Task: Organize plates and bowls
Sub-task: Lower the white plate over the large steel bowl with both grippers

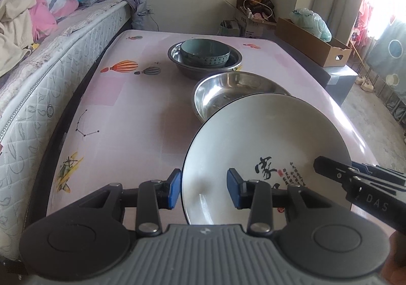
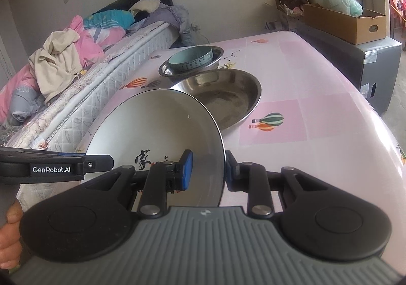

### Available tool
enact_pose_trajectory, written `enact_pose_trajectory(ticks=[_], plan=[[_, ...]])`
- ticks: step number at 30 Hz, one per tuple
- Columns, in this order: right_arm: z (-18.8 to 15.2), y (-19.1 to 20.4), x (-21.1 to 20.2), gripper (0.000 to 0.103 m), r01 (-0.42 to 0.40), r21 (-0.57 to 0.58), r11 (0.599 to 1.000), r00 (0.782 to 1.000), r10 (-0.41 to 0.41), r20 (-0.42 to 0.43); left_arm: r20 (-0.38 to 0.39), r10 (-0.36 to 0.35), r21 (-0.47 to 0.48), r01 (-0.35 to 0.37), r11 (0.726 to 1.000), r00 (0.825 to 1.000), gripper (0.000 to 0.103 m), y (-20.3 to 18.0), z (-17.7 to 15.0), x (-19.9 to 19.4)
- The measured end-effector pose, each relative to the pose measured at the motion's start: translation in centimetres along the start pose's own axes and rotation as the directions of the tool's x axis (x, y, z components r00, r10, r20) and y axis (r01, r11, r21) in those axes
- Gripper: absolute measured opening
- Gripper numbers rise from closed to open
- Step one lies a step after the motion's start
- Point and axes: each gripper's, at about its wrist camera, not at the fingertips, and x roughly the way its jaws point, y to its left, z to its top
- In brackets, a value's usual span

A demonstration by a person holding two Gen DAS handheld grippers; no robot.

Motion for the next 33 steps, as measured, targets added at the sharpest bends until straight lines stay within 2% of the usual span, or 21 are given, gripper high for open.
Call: enact_pose_trajectory(ticks=[10, 18, 26, 29, 31, 33], plan=[[4.6, -1.3, 3.0, 0.026, -0.012, 0.017, 1.000, 0.999, 0.011, 0.035, 0.022, 0.000, 0.000, 0.000, 1.000, 1.000, 0.039, -0.5, 5.1, 3.0], [8.6, -3.8, 8.0, 0.026, -0.010, 0.048, 0.999, 1.000, 0.009, 0.021, 0.003, 0.001, -0.001, -0.001, 1.000, 1.000, 0.039, -1.0, 8.9, 7.5], [10.5, -5.9, 13.9, 0.026, -0.015, 0.069, 0.997, 1.000, 0.017, -0.026, -0.052, 0.011, -0.011, -0.012, 1.000, 0.999, 0.039, -0.6, 10.6, 12.2], [10.7, -6.3, 15.3, 0.026, -0.013, 0.072, 0.997, 0.999, 0.016, -0.041, -0.051, 0.010, 0.000, -0.010, 1.000, 0.999, 0.038, -0.6, 10.8, 12.9], [10.9, -6.4, 16.0, 0.026, -0.006, 0.067, 0.998, 0.999, 0.009, -0.046, -0.038, -0.046, 0.006, 0.046, 0.999, 0.998, 0.030, -0.7, 10.9, 12.9], [10.9, -6.3, 16.6, 0.026, 0.010, 0.052, 0.999, 0.999, -0.007, -0.054, -0.025, -0.067, 0.028, 0.068, 0.997, 0.997, 0.030, -1.4, 11.1, 12.7]])
